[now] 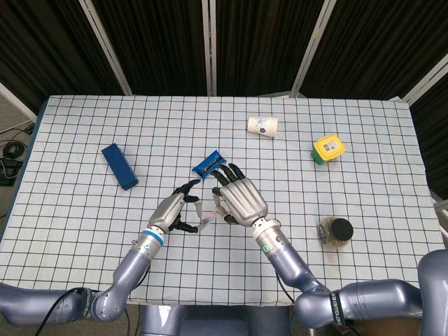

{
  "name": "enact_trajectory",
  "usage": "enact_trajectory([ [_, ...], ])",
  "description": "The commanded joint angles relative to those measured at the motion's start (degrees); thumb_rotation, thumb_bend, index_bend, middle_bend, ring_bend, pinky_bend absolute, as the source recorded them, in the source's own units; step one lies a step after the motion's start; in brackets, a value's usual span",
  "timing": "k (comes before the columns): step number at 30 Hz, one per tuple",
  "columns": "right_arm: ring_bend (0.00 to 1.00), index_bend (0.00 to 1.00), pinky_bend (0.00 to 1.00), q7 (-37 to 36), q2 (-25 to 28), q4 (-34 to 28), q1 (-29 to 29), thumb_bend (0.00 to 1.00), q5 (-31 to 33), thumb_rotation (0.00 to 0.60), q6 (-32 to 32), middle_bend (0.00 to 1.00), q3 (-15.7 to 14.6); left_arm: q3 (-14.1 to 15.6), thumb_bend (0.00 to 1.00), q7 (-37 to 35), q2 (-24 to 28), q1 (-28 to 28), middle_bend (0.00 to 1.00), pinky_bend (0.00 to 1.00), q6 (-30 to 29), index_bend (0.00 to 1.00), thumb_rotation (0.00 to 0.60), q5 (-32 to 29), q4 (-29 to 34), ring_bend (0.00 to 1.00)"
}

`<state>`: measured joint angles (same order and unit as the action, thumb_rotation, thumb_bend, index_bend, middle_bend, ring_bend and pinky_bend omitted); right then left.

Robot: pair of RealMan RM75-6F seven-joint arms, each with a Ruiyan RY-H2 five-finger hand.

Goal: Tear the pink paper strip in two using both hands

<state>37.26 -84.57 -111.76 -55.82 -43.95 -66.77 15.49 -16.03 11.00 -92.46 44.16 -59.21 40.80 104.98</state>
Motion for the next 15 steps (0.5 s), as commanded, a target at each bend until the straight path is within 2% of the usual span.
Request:
enact_trajectory([
  [1, 0.00, 0.77, 0.00, 0.18, -0.21, 0.14, -0.18, 0.39, 0.28, 0.600, -0.16, 0.13, 0.01, 0.11, 0.24, 0.19, 0.02, 0.13, 0.00, 0.00, 0.02, 0.59, 0.600, -0.03, 0.37, 0.00],
  [15, 0.00, 0.77, 0.00, 0.32, -0.69, -0.80, -0.77, 0.38, 0.32, 0.600, -0.50, 0.13, -0.08, 0.33, 0.24, 1.13, -0.95, 0.69, 0.00, 0.00, -0.89, 0.61, 0.600, -1.49, 0.24, 0.00],
])
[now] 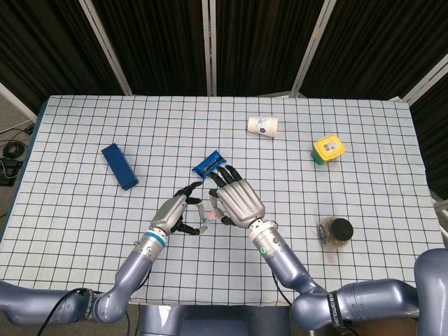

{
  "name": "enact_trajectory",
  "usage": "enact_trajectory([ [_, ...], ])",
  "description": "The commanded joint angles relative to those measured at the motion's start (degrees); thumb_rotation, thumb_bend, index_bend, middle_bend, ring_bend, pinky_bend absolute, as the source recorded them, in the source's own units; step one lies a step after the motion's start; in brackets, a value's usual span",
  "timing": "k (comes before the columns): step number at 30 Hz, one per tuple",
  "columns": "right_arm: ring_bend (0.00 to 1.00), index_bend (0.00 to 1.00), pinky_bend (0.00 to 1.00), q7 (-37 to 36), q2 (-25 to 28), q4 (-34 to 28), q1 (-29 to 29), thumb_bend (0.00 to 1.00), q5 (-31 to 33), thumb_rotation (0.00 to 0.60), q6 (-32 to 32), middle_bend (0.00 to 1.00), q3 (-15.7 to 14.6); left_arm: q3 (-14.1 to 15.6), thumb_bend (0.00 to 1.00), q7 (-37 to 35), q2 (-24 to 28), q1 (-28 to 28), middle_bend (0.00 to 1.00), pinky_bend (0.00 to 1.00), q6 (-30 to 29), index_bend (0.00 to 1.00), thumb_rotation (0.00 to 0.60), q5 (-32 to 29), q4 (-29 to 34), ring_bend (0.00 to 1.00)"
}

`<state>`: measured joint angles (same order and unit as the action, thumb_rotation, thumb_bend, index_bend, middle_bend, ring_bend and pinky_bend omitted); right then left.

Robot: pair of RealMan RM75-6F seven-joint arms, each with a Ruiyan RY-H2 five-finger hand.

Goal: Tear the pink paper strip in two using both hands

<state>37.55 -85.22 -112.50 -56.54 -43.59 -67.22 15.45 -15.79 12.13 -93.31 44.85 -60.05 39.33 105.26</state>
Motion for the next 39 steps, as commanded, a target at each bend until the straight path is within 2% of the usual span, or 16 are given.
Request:
enact_trajectory([
  [1, 0.00, 0.77, 0.00, 0.00, -0.10, -0.11, -0.07, 0.38, -0.03, 0.600, -0.07, 0.13, -0.04, 0.14, 0.24, 0.08, -0.14, 0.02, 0.00, 0.00, -0.04, 0.61, 0.600, -0.09, -0.05, 0.00],
  [4, 0.00, 0.77, 0.00, -0.04, -0.20, -0.22, -0.14, 0.38, -0.01, 0.600, -0.14, 0.13, -0.10, 0.23, 0.24, 0.35, -0.41, 0.13, 0.00, 0.00, -0.26, 0.61, 0.600, -0.17, -0.13, 0.00],
  [8, 0.00, 0.77, 0.00, -0.15, -0.04, -0.34, -0.14, 0.38, -0.07, 0.600, -0.16, 0.13, -0.15, 0.23, 0.32, 0.47, -0.72, 0.11, 0.00, 0.00, -0.65, 0.62, 0.600, -0.20, -0.33, 0.00],
  [22, 0.00, 0.77, 0.00, -0.74, 0.49, -0.49, -0.13, 0.39, -0.47, 0.600, 0.05, 0.13, -0.27, 0.07, 0.37, 1.07, -0.82, 0.33, 0.00, 0.00, -0.71, 0.70, 0.600, -1.04, -0.34, 0.00],
  [30, 0.00, 0.77, 0.00, -1.08, 0.81, -0.54, -0.06, 0.38, -0.60, 0.600, 0.25, 0.13, -0.47, -0.15, 0.52, 0.77, -0.73, 0.27, 0.00, 0.00, -0.54, 0.76, 0.600, -1.46, -0.46, 0.00],
  [39, 0.00, 0.77, 0.00, -1.44, 1.01, -0.51, -0.04, 0.38, -0.81, 0.600, 0.50, 0.13, -0.63, -0.31, 0.53, 0.53, -0.41, 0.30, 0.00, 0.00, -0.23, 0.77, 0.600, -1.52, -0.41, 0.00],
])
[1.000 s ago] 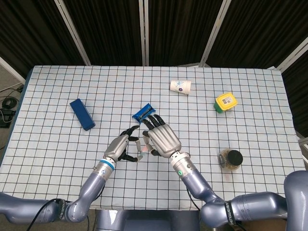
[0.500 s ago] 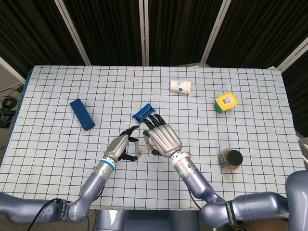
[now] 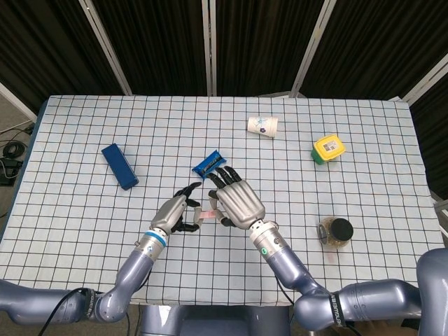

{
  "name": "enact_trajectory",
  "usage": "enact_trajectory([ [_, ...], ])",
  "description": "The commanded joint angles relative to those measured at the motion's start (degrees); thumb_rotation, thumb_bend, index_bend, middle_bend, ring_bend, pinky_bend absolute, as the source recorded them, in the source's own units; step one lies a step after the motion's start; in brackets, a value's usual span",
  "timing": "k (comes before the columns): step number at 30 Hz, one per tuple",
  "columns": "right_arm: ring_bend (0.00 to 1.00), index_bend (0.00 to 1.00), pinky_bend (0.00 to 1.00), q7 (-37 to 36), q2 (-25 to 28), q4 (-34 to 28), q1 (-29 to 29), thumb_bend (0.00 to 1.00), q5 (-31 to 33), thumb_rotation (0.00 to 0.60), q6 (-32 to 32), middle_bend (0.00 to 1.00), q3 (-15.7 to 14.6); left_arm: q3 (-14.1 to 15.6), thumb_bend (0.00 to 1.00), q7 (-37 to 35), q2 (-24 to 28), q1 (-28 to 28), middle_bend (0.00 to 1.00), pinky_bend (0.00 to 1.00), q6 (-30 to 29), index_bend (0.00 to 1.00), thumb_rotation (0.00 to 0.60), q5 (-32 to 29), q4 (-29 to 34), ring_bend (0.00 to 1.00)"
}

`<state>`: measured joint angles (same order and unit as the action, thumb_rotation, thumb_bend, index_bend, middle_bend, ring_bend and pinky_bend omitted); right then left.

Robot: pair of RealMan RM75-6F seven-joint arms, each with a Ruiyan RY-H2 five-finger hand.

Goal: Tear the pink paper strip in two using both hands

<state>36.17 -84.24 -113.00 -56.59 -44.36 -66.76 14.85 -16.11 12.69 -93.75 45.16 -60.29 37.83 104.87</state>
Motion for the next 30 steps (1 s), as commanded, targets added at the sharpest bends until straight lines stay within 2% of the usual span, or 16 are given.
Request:
enact_trajectory([
  [1, 0.00, 0.77, 0.00, -0.18, 0.08, 0.00, 0.04, 0.38, -0.12, 0.600, 0.07, 0.12, -0.03, 0.01, 0.53, -0.08, 0.07, -0.02, 0.00, 0.00, 0.09, 0.78, 0.600, -0.16, -0.05, 0.00],
  [18, 0.00, 0.77, 0.00, -2.16, 4.71, 0.91, 2.35, 0.38, -4.79, 0.600, 0.21, 0.13, -1.48, 2.03, 0.53, -2.80, 1.91, -2.25, 0.00, 0.00, 2.52, 0.79, 0.600, -1.15, -4.91, 0.00],
  [30, 0.00, 0.77, 0.00, -4.62, 8.00, 2.07, 4.90, 0.39, -8.61, 0.600, 1.11, 0.13, -3.36, 2.70, 0.53, -7.12, 5.21, -5.15, 0.00, 0.00, 4.65, 0.79, 0.600, 2.18, -8.53, 0.00],
])
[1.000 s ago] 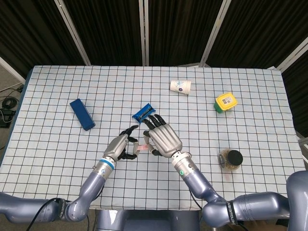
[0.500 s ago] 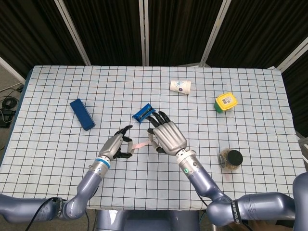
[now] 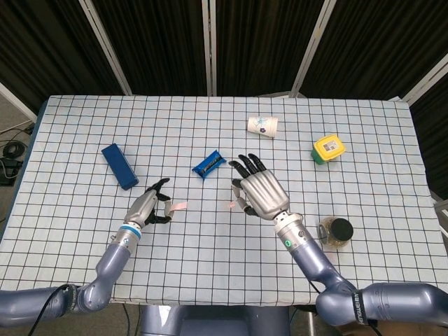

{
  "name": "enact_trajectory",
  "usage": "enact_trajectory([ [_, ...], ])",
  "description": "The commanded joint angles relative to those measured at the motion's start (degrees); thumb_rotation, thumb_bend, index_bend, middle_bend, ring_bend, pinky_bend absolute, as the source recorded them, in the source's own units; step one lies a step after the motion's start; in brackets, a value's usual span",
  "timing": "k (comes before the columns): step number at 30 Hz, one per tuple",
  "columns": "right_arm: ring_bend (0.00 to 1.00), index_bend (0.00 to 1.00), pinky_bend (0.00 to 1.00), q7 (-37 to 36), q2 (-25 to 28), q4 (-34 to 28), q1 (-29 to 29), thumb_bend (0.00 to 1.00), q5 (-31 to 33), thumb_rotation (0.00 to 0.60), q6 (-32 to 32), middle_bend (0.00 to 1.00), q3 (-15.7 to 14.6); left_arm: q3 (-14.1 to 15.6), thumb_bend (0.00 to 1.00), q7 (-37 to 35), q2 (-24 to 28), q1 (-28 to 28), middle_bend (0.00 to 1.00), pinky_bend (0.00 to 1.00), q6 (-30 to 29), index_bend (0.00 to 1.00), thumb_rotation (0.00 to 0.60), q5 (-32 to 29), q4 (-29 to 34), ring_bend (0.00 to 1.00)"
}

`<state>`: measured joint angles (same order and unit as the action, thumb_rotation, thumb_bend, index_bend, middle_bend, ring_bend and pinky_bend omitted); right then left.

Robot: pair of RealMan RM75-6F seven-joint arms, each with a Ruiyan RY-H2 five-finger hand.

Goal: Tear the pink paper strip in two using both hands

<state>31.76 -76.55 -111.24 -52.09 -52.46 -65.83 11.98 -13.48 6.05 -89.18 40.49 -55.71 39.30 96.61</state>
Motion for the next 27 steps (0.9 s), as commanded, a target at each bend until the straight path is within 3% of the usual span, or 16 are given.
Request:
enact_trajectory([
  [1, 0.00, 0.76, 0.00, -0.30, 0.43, 0.49, 0.59, 0.38, -0.80, 0.600, 0.28, 0.13, -0.79, 0.12, 0.53, -0.65, 0.95, -0.69, 0.00, 0.00, -0.01, 0.78, 0.600, 1.12, -0.33, 0.00],
  [2, 0.00, 0.74, 0.00, -0.39, 0.55, 0.76, 0.81, 0.38, -1.08, 0.600, 0.44, 0.12, -1.19, 0.18, 0.49, -0.74, 1.30, -0.93, 0.00, 0.00, -0.26, 0.71, 0.600, 1.60, -0.47, 0.00],
  [3, 0.00, 0.64, 0.00, -0.64, 0.72, 1.22, 1.17, 0.37, -1.45, 0.600, 0.81, 0.11, -1.83, 0.34, 0.42, -0.86, 1.84, -1.30, 0.00, 0.00, -0.57, 0.61, 0.600, 2.32, -0.61, 0.00],
  [4, 0.00, 0.61, 0.00, -0.86, 0.77, 1.59, 1.42, 0.36, -1.73, 0.600, 0.97, 0.11, -2.19, 0.46, 0.26, -0.99, 2.23, -1.52, 0.00, 0.00, -0.56, 0.38, 0.600, 2.66, -0.59, 0.00],
  [5, 0.00, 0.41, 0.00, -1.17, 0.76, 2.24, 1.74, 0.26, -2.48, 0.600, 1.16, 0.08, -2.70, 0.58, 0.11, -1.40, 2.87, -1.82, 0.00, 0.00, -0.19, 0.17, 0.600, 3.06, -0.39, 0.00],
  [6, 0.00, 0.20, 0.00, -1.35, 0.89, 2.70, 1.99, 0.14, -2.93, 0.600, 1.53, 0.04, -3.21, 0.73, 0.03, -1.83, 3.60, -1.98, 0.00, 0.00, 0.65, 0.06, 0.600, 3.37, -0.08, 0.00],
  [7, 0.00, 0.10, 0.00, -1.23, 1.20, 2.83, 2.12, 0.07, -2.89, 0.600, 2.03, 0.02, -3.60, 0.96, 0.00, -2.06, 4.51, -2.00, 0.00, 0.00, 1.81, 0.00, 0.600, 3.58, 0.28, 0.00],
  [8, 0.00, 0.01, 0.00, -1.01, 1.57, 2.78, 2.19, 0.01, -2.72, 0.600, 2.37, 0.00, -3.81, 1.10, 0.00, -2.19, 5.42, -1.95, 0.00, 0.00, 2.81, 0.00, 0.600, 3.83, 0.60, 0.00],
  [9, 0.00, 0.00, 0.00, -0.74, 2.01, 2.51, 2.30, 0.00, -2.59, 0.600, 2.53, 0.00, -3.90, 1.00, 0.00, -2.46, 6.26, -2.05, 0.00, 0.00, 3.07, 0.00, 0.600, 4.67, 0.84, 0.00],
  [18, 0.00, 0.00, 0.00, -3.05, 7.04, -0.44, 6.82, 0.00, -10.53, 0.600, -2.11, 0.00, -5.55, 0.26, 0.00, -5.37, 10.84, -5.09, 0.00, 0.00, -0.74, 0.00, 0.600, 10.85, 3.84, 0.00],
  [23, 0.00, 0.00, 0.00, -9.23, 12.47, 0.83, 12.78, 0.00, -19.41, 0.600, -7.19, 0.00, -8.34, 0.38, 0.00, -6.61, 16.30, -8.72, 0.00, 0.00, -5.99, 0.00, 0.600, 16.31, 5.51, 0.00],
  [27, 0.00, 0.00, 0.00, -17.67, 16.51, 5.41, 18.25, 0.00, -25.76, 0.600, -11.91, 0.00, -10.49, 1.17, 0.00, -7.78, 21.65, -12.72, 0.00, 0.00, -10.82, 0.00, 0.600, 20.29, 6.00, 0.00],
])
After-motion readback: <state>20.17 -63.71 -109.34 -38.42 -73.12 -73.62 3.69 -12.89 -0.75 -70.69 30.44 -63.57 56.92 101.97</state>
